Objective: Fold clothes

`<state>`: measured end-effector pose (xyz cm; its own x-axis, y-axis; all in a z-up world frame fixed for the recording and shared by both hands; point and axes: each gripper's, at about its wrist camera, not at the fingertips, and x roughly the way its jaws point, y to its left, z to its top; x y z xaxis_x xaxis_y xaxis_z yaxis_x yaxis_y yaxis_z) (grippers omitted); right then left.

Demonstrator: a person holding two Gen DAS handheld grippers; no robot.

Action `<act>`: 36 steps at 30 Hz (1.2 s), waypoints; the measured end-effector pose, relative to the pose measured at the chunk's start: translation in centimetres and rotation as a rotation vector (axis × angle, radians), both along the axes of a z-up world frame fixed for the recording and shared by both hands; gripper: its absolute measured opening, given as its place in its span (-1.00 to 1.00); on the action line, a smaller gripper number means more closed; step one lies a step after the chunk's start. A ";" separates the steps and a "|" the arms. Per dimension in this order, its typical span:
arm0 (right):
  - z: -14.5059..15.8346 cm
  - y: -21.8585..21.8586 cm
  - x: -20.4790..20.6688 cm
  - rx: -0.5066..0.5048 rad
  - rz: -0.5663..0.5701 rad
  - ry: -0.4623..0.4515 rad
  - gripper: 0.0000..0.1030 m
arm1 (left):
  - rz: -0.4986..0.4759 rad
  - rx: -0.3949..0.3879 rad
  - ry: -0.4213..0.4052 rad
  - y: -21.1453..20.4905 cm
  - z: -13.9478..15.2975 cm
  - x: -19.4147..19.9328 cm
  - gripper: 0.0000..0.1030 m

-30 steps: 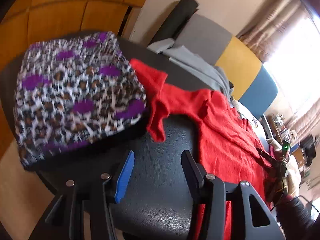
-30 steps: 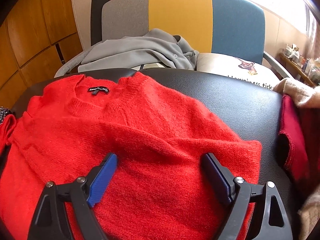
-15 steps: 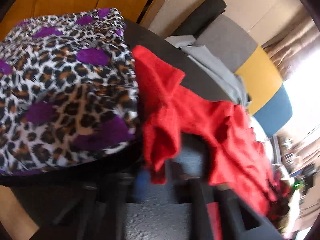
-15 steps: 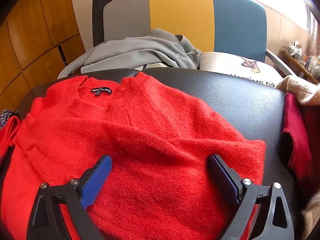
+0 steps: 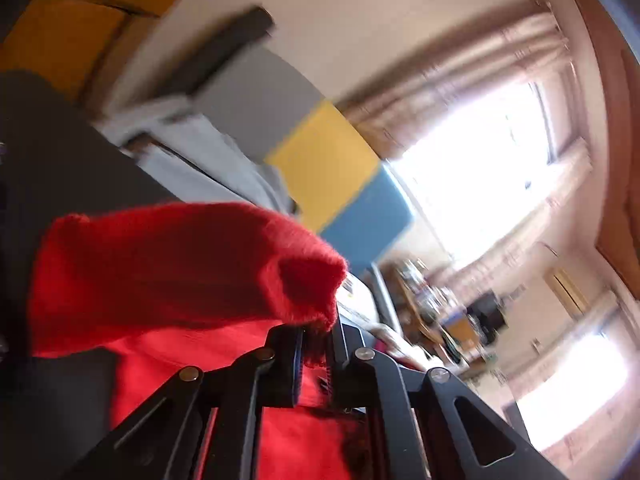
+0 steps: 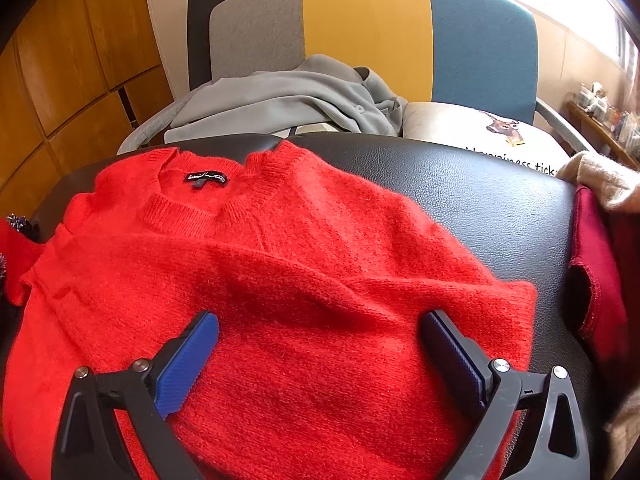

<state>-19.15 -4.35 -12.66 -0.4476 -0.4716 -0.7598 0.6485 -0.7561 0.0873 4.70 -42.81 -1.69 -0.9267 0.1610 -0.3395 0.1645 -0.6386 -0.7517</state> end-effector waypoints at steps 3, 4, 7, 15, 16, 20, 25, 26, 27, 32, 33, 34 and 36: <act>0.0 0.1 0.0 -0.004 0.000 -0.001 1.00 | -0.103 0.032 -0.022 3.0 -1.3 -3.7 -0.87; 0.0 0.1 0.0 -0.005 0.000 -0.002 1.00 | -0.145 0.046 -0.045 3.9 -2.3 -5.2 -0.86; 0.0 0.1 0.0 -0.007 -0.001 -0.003 1.00 | -0.205 0.039 -0.167 6.6 -6.1 -9.2 -0.55; 0.0 0.1 -0.1 -0.009 0.000 -0.008 1.00 | -0.181 0.026 -0.310 8.6 -12.5 -5.3 -0.41; 0.0 0.1 -0.1 -0.008 0.000 -0.009 1.00 | -0.157 0.008 -0.323 8.5 -13.2 -3.8 -0.41; 0.5 -0.2 0.0 0.027 -0.001 -0.010 0.98 | -0.097 -0.034 -0.378 8.0 -15.6 0.2 -0.43; 3.1 -0.5 2.5 -0.094 0.029 -0.001 0.65 | -0.083 -0.005 -0.311 7.3 -17.0 2.5 -0.44; 3.6 -0.8 3.2 -0.122 0.052 -0.007 0.65 | -0.082 -0.009 -0.305 7.3 -17.1 2.6 -0.44; 3.9 -1.3 3.8 -0.129 0.077 -0.009 0.64 | -0.081 -0.014 -0.300 7.3 -17.2 2.7 -0.44; 3.0 -5.5 5.1 -0.078 0.133 -0.086 0.64 | -0.089 -0.013 -0.264 7.2 -17.0 3.1 -0.47; 2.5 -6.3 5.2 -0.066 0.139 -0.108 0.57 | -0.088 -0.013 -0.259 7.1 -17.1 3.4 -0.54; 2.4 -7.0 5.7 -0.036 0.145 -0.096 0.33 | -0.089 -0.009 -0.255 7.0 -17.1 3.7 -0.55; 2.0 -8.3 6.7 0.024 0.157 -0.072 -0.10 | -0.091 0.025 -0.258 6.6 -17.0 4.0 -0.55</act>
<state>-12.42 -12.70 -10.65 -0.3139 -0.5131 -0.7989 0.7516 -0.6484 0.1211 8.67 -36.18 -18.71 -0.7915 0.2506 -0.5574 0.2954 -0.6415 -0.7079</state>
